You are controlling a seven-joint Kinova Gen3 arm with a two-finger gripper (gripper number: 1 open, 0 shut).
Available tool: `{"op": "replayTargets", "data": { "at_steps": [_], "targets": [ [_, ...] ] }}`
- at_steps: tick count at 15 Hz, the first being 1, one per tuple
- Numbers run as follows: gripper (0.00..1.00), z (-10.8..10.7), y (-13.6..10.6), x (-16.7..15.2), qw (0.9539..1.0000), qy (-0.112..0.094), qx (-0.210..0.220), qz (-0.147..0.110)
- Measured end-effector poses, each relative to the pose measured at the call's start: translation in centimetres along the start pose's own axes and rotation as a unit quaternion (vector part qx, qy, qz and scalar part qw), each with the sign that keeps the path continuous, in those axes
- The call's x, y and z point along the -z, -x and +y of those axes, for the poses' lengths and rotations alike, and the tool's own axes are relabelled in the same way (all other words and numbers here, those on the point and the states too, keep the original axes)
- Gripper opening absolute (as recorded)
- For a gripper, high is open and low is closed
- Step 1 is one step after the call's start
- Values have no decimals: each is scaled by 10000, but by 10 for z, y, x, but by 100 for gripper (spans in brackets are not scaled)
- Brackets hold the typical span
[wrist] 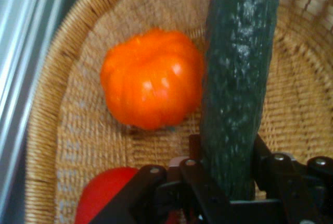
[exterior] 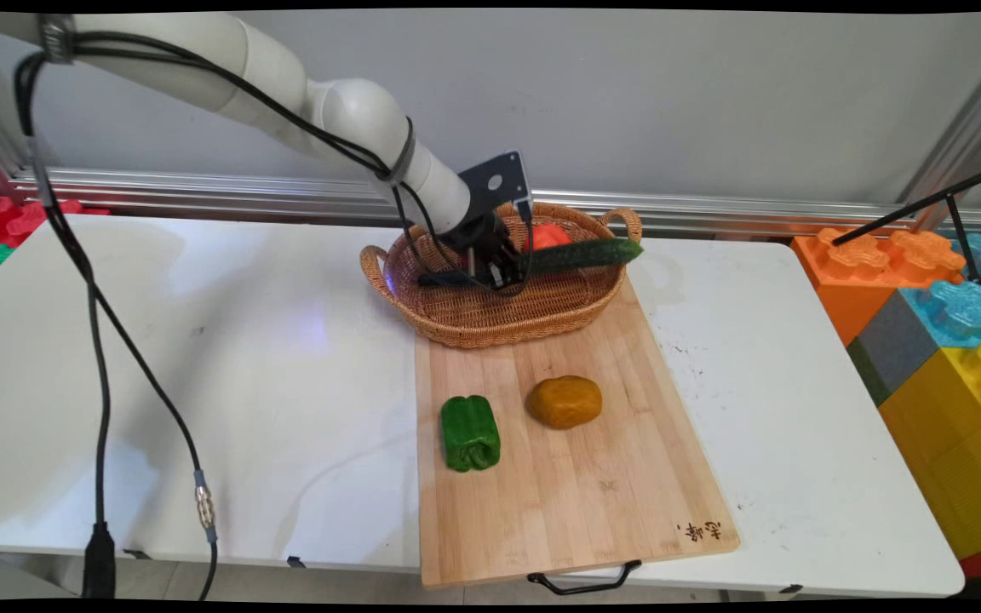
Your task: Place the picked object on the cutting board
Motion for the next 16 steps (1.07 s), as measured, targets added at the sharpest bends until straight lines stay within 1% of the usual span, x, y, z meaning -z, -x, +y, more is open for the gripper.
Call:
{"op": "replayTargets", "data": {
  "at_steps": [3,5,7,9,10,11,13,15,16],
  "targets": [
    [0,0,-25,30,9995,-190,13,260],
    [0,-1,-43,49,9987,-272,-16,419],
    [0,0,-58,67,9981,-303,-42,544],
    [0,3,-71,80,9976,-271,-53,643],
    [0,6,-77,87,9973,-218,-49,702],
    [0,11,-83,94,9971,-119,-44,757],
    [0,27,-100,110,9960,208,-31,874],
    [0,45,-113,124,9943,538,64,923],
    [0,51,-117,129,9937,631,113,925]
  ]
}}
